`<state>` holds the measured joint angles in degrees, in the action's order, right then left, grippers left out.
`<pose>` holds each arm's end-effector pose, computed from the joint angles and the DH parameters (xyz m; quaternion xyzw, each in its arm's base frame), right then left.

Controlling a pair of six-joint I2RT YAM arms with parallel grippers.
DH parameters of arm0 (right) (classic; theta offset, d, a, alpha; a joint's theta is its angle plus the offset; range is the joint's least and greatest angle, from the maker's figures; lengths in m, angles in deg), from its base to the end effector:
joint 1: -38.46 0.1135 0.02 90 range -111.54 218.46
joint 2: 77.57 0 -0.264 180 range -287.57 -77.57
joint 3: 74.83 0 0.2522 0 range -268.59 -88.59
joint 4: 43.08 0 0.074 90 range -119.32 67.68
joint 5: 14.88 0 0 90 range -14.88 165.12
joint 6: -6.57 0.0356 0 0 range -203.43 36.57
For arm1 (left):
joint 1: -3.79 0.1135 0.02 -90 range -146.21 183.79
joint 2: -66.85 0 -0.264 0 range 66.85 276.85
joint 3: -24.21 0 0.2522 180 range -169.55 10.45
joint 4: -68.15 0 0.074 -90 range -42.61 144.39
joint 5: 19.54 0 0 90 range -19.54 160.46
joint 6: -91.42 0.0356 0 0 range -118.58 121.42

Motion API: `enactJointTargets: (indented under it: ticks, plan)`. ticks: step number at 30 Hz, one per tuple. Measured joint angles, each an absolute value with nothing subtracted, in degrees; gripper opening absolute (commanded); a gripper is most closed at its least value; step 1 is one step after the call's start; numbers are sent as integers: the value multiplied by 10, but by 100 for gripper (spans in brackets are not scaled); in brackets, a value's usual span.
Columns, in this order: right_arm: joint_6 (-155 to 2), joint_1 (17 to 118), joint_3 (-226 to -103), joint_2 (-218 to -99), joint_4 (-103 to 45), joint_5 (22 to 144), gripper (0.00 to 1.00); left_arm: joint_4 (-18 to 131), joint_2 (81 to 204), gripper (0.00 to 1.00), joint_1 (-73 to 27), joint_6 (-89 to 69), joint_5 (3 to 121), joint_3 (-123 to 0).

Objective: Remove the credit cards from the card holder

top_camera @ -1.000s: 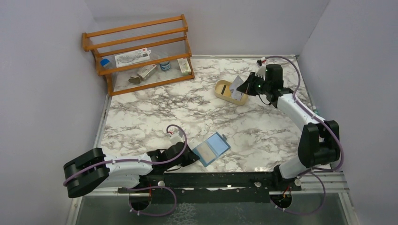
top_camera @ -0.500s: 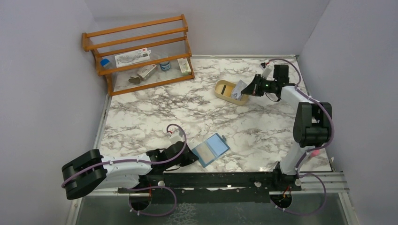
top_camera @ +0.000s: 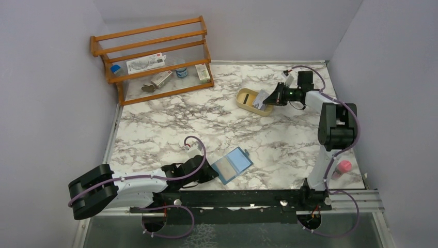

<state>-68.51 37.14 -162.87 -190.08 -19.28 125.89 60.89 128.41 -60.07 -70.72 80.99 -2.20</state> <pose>0.4154 0.0180 0.1809 -0.0319 0.8573 0.4359 0.2721 0.0856 -0.1596 0.1269 -0.1027 0.9061 -0.3411 0.2284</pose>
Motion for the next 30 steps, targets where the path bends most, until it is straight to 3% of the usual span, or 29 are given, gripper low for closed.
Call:
enactJointTargets:
  ticks: [22, 30]
  plan:
    - [-701, 351, -1655, -1960, -149, 1249, 1, 605, 1285, 0, -597, -705, 804, -24]
    - [-707, 352, -1670, -1960, -122, 1233, 33, 600, 1289, 0, -597, -703, 803, -30]
